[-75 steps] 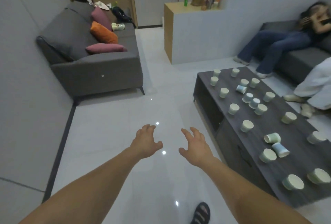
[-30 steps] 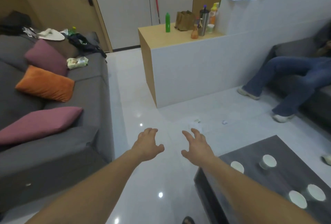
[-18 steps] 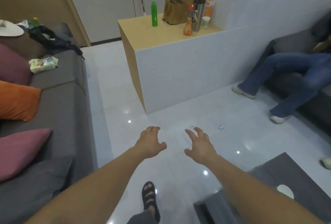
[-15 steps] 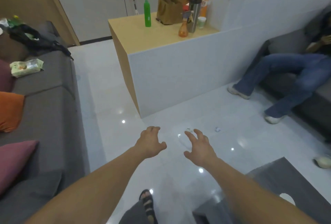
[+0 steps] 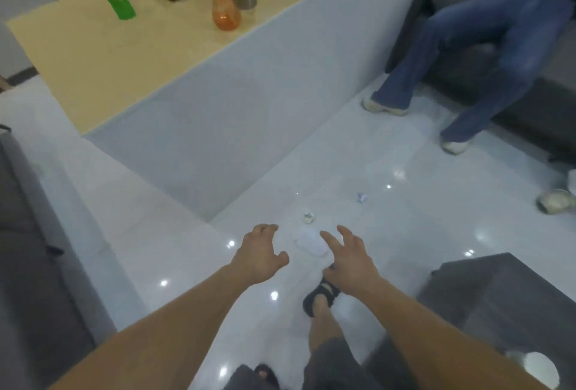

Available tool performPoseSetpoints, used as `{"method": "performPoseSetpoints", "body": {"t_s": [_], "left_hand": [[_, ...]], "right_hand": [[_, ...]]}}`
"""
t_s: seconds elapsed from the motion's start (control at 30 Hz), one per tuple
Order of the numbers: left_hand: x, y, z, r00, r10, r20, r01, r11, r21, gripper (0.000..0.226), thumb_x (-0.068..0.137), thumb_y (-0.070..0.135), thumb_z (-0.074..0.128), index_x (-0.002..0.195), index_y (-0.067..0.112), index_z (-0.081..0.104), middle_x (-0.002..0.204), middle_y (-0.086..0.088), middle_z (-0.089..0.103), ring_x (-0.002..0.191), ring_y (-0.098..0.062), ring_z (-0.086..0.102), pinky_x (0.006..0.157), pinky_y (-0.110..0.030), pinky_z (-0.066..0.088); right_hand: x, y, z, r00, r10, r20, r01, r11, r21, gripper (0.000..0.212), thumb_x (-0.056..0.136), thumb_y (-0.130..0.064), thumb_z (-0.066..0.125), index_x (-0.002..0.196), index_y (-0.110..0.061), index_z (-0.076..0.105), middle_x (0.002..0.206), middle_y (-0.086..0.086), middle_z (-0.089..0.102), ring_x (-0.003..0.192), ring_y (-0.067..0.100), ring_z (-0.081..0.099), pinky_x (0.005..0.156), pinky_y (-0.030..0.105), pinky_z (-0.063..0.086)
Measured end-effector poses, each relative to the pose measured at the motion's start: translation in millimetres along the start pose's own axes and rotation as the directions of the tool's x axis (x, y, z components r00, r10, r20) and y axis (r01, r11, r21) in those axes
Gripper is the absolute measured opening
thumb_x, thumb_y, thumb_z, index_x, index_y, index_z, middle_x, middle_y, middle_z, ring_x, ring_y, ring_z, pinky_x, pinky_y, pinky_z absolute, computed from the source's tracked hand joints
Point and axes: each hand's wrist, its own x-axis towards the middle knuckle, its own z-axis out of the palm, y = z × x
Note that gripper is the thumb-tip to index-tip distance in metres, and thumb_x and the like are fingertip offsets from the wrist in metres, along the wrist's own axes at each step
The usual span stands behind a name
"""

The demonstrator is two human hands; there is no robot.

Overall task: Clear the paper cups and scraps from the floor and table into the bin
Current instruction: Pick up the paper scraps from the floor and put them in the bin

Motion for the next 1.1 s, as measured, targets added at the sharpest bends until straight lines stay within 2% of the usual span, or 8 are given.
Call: {"method": "performPoseSetpoints", "body": {"t_s": [0.17,0.33,0.47,0.67,0.83,0.93,1.03,1.1], "left_hand": [[119,-7,47,0.988,-0.086,0.131,0.087,0.996,0.003,0.069,0.089,0.040,0.055,0.148,0.019,0.025,0.153,-0.001,0.024,0.137,-0.021,0.029,0.112,-0.031,0.028],[252,-41,119,0.972,-0.144,0.187,0.141,0.990,0.031,0.069,0.087,0.041,0.057,0.147,0.022,0.028,0.151,0.001,0.028,0.135,-0.018,0.032,0.111,-0.034,0.032],[357,-83,188,0.968,-0.102,0.231,0.088,0.994,0.067,0.070,0.085,0.041,0.060,0.146,0.022,0.030,0.150,0.000,0.032,0.133,-0.020,0.037,0.109,-0.034,0.035],[477,-159,289,0.959,-0.034,0.282,0.012,0.997,0.079,0.073,0.085,0.040,0.060,0.147,0.021,0.028,0.151,-0.001,0.028,0.135,-0.023,0.032,0.109,-0.037,0.033],[506,-215,340,0.956,-0.030,0.293,0.011,0.998,0.065,0.080,0.080,0.038,0.066,0.147,0.023,0.026,0.150,-0.001,0.027,0.133,-0.024,0.034,0.108,-0.039,0.035],[506,-234,352,0.955,-0.012,0.295,0.001,0.999,0.036,0.090,0.075,0.041,0.071,0.147,0.027,0.021,0.150,0.001,0.023,0.133,-0.023,0.033,0.108,-0.039,0.035],[498,-236,349,0.952,0.047,0.303,-0.052,0.999,0.006,0.100,0.070,0.044,0.076,0.148,0.030,0.015,0.152,0.004,0.017,0.136,-0.023,0.027,0.109,-0.038,0.033],[492,-227,341,0.951,0.132,0.280,-0.127,0.991,-0.036,0.107,0.067,0.048,0.077,0.149,0.030,0.011,0.154,0.004,0.011,0.140,-0.023,0.021,0.111,-0.039,0.030]], "right_hand": [[130,56,28,0.990,0.042,0.133,-0.046,0.999,0.027,0.079,0.087,-0.030,0.057,0.152,-0.040,0.012,0.161,-0.001,-0.003,0.146,0.030,0.005,0.102,0.043,0.044],[260,113,107,0.971,0.055,0.231,-0.044,0.998,-0.052,0.086,0.090,-0.031,0.059,0.152,-0.042,0.001,0.160,-0.004,-0.016,0.147,0.030,-0.008,0.105,0.047,0.039],[350,154,199,0.956,0.075,0.283,-0.036,0.990,-0.140,0.090,0.092,-0.033,0.059,0.149,-0.044,-0.010,0.157,-0.002,-0.028,0.146,0.033,-0.018,0.107,0.051,0.037],[446,194,336,0.926,0.103,0.363,-0.076,0.993,-0.089,0.095,0.089,-0.034,0.065,0.149,-0.046,-0.009,0.156,-0.006,-0.028,0.146,0.032,-0.019,0.110,0.057,0.034],[477,200,409,0.956,0.062,0.285,-0.012,0.985,-0.173,0.083,0.091,-0.040,0.061,0.152,-0.039,0.005,0.160,0.004,-0.009,0.145,0.037,0.004,0.101,0.051,0.043],[482,195,428,0.981,0.040,0.191,0.003,0.975,-0.222,0.059,0.092,-0.025,0.056,0.145,-0.028,0.030,0.152,0.011,0.016,0.129,0.034,0.029,0.088,0.041,0.051],[486,187,419,0.977,0.078,0.196,-0.078,0.997,-0.012,0.036,0.091,-0.011,0.052,0.127,-0.014,0.054,0.129,0.011,0.042,0.107,0.030,0.048,0.082,0.039,0.051],[487,176,399,0.976,0.068,0.205,-0.096,0.986,0.133,0.033,0.092,-0.014,0.055,0.124,-0.013,0.058,0.121,0.010,0.049,0.102,0.029,0.054,0.085,0.037,0.047]]}}
